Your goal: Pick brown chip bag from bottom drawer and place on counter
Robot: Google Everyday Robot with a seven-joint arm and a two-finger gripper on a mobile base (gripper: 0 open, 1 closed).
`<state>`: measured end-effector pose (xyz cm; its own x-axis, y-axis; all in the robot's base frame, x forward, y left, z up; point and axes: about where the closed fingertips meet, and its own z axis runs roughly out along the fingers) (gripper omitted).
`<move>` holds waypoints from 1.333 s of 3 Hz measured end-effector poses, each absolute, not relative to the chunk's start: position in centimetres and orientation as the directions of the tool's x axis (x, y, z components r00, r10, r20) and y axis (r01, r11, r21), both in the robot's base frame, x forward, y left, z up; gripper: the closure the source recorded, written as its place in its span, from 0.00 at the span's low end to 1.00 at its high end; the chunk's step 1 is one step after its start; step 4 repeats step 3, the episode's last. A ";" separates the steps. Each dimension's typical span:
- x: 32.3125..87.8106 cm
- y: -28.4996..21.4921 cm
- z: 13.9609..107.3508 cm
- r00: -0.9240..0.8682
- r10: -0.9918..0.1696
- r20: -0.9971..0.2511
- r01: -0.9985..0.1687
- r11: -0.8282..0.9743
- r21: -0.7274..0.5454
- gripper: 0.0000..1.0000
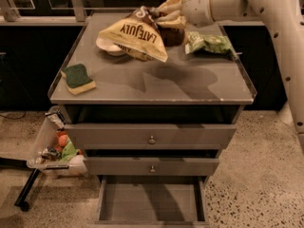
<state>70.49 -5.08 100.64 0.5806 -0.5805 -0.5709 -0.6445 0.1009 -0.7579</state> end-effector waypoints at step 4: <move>70.5 -5.1 100.6 0.581 -0.580 -0.571 -0.645 0.101 -0.758 0.00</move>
Offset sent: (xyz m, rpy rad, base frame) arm 0.0000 0.0000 0.0000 0.0000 0.0000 0.0000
